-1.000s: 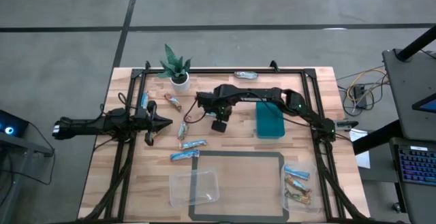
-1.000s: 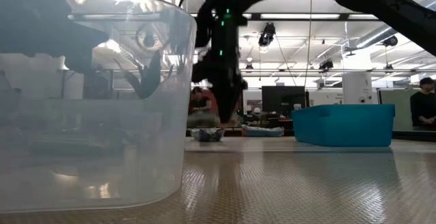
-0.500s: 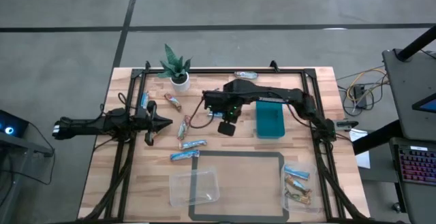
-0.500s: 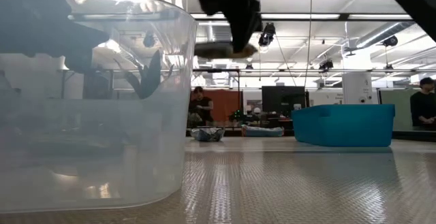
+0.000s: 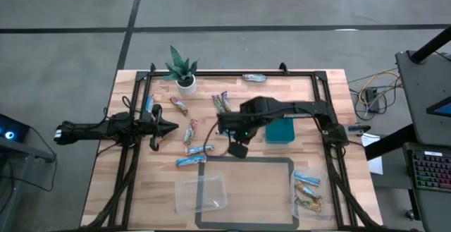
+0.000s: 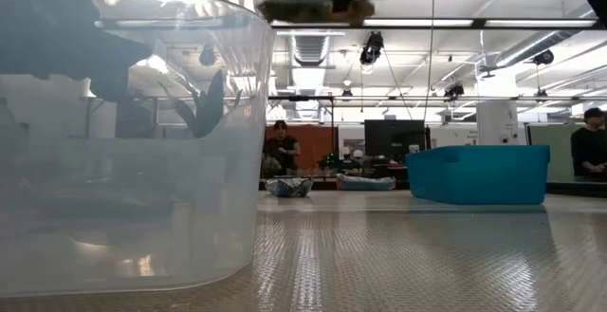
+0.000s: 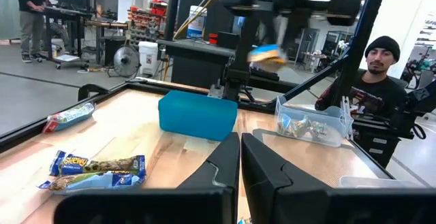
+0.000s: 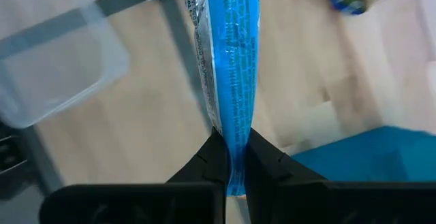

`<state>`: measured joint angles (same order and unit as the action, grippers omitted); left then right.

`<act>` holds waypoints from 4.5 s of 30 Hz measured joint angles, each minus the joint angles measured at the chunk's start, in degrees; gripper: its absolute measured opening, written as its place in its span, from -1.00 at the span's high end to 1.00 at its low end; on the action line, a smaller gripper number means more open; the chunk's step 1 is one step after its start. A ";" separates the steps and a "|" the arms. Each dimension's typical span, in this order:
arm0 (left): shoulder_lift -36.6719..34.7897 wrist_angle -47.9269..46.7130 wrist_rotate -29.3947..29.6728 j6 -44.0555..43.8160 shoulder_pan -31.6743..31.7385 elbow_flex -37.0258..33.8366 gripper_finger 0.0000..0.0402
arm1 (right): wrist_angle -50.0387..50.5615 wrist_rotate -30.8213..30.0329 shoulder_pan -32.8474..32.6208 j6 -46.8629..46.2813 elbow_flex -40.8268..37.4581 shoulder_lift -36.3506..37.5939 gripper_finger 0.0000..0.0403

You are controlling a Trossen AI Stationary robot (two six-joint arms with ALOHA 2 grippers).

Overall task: Pick and place Granola Bars by type
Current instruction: Put the top yellow granola bar into the right transparent bin, then put the yellow granola bar into the right transparent bin

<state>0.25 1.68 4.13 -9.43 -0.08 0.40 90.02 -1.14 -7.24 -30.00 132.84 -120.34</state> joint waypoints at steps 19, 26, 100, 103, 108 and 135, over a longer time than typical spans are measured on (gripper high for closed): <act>0.00 -0.01 0.01 0.00 -0.01 0.00 1.00 | -0.05 1.15 -20.19 -11.68 -2.07 2.78 0.94; 0.00 0.01 0.01 0.00 -0.02 0.01 1.00 | -0.02 0.96 -26.95 -17.54 -8.41 6.13 0.94; 0.00 0.00 0.00 0.00 -0.01 0.01 1.00 | -39.13 9.22 -51.09 -55.11 -73.18 21.34 0.94; 0.00 0.00 0.01 0.00 0.00 0.00 1.00 | -40.25 9.34 -50.64 -55.11 -74.67 21.41 0.94; 0.00 0.00 0.00 0.00 -0.01 0.00 1.00 | -42.38 9.59 -49.98 -54.50 -76.25 22.24 0.88; 0.00 0.00 0.01 0.00 -0.01 0.00 1.00 | -42.78 6.84 -48.58 -50.76 -79.84 38.85 0.29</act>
<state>0.25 1.68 4.14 -9.43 -0.09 0.40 47.24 5.70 -55.82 -80.76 52.99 -81.49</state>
